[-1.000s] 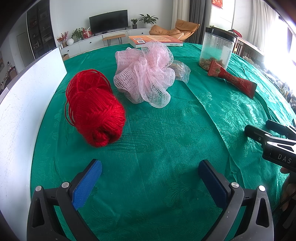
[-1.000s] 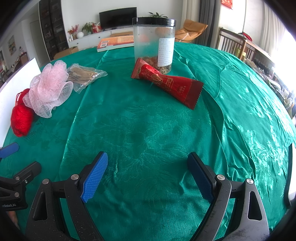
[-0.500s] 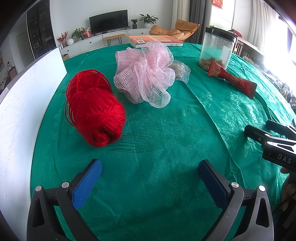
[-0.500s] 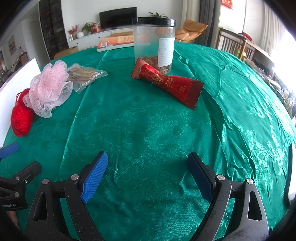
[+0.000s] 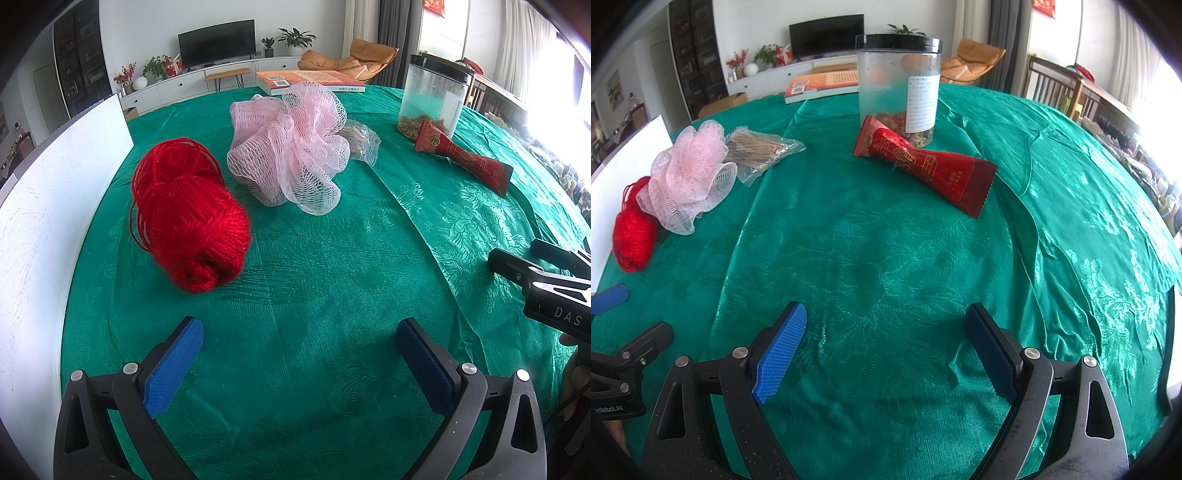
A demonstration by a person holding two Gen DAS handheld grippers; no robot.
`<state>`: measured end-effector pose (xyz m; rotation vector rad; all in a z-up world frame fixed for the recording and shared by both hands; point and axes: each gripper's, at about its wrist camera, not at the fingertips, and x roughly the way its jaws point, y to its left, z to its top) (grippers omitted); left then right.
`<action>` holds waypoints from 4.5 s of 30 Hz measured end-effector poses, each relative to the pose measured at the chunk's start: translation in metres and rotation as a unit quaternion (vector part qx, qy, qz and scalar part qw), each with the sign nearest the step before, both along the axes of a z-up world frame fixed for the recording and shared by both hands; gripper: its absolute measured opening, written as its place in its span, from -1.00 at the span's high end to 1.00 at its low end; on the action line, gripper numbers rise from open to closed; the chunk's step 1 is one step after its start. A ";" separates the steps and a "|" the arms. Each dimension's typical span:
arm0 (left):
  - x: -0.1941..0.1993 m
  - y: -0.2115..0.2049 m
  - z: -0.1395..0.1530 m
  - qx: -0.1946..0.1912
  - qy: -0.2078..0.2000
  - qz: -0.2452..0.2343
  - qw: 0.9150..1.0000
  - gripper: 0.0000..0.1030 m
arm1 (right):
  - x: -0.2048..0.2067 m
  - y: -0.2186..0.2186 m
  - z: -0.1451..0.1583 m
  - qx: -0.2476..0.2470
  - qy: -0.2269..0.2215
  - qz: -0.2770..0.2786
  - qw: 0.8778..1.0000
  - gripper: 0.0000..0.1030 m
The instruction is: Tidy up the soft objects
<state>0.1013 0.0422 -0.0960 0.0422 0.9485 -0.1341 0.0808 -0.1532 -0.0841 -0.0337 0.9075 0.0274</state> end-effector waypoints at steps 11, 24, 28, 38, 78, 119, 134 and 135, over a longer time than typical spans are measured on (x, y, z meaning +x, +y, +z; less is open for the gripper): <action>0.000 0.000 0.000 0.000 0.000 0.000 1.000 -1.00 | 0.000 0.000 0.000 0.000 0.000 0.000 1.000 -0.74; -0.001 0.000 0.000 0.001 0.001 -0.001 1.000 -1.00 | 0.000 0.000 0.000 0.000 0.000 0.000 1.000 -0.74; -0.014 0.016 0.009 -0.034 0.005 -0.004 0.999 -1.00 | 0.001 0.001 -0.001 0.001 0.000 0.001 1.000 -0.75; 0.058 0.076 0.030 -0.084 0.030 0.090 0.992 -1.00 | 0.000 0.001 0.000 0.007 0.001 0.007 1.000 -0.77; -0.103 0.296 0.140 0.065 -0.072 0.248 0.964 0.09 | 0.005 0.294 0.187 0.321 0.057 0.340 0.882 0.72; -0.005 -0.012 0.103 -0.013 -0.026 -0.037 0.999 -0.95 | -0.007 -0.004 0.014 0.027 -0.013 0.019 0.999 -0.48; 0.135 -0.005 0.032 -0.011 0.010 -0.006 1.000 0.17 | 0.004 0.012 -0.001 0.004 0.000 0.023 1.000 -0.72; 0.131 0.002 0.035 -0.020 0.011 0.000 1.000 0.19 | 0.004 0.013 -0.001 0.004 0.001 0.023 1.000 -0.74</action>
